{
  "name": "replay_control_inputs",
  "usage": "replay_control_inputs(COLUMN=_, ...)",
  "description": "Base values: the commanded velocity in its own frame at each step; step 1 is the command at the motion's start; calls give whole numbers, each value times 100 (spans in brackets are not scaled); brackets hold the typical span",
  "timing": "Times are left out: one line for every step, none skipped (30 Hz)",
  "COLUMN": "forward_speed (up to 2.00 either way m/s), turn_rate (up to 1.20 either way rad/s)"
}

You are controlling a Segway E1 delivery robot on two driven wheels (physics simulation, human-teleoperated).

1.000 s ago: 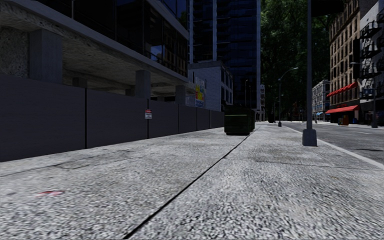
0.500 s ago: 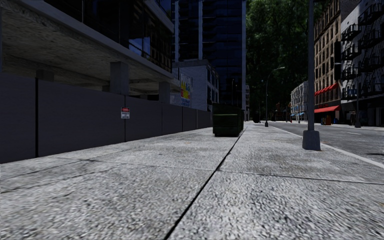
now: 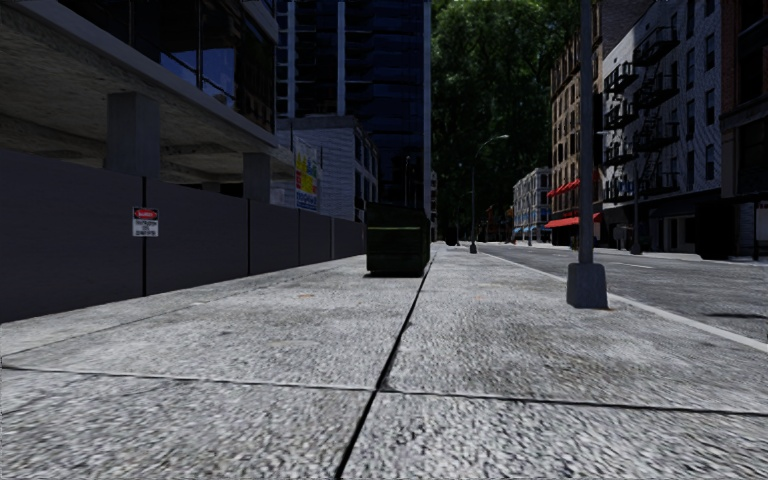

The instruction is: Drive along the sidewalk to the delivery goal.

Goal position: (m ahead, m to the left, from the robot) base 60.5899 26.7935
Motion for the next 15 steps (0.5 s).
replay_control_inputs(forward_speed=200, turn_rate=-43)
replay_control_inputs(forward_speed=200, turn_rate=-43)
replay_control_inputs(forward_speed=200, turn_rate=-43)
replay_control_inputs(forward_speed=200, turn_rate=-43)
replay_control_inputs(forward_speed=200, turn_rate=-43)
replay_control_inputs(forward_speed=200, turn_rate=-43)
replay_control_inputs(forward_speed=200, turn_rate=-43)
replay_control_inputs(forward_speed=200, turn_rate=-43)
replay_control_inputs(forward_speed=200, turn_rate=-43)
replay_control_inputs(forward_speed=200, turn_rate=-43)
replay_control_inputs(forward_speed=200, turn_rate=-43)
replay_control_inputs(forward_speed=200, turn_rate=-43)
replay_control_inputs(forward_speed=200, turn_rate=-43)
replay_control_inputs(forward_speed=200, turn_rate=-43)
replay_control_inputs(forward_speed=200, turn_rate=-4)
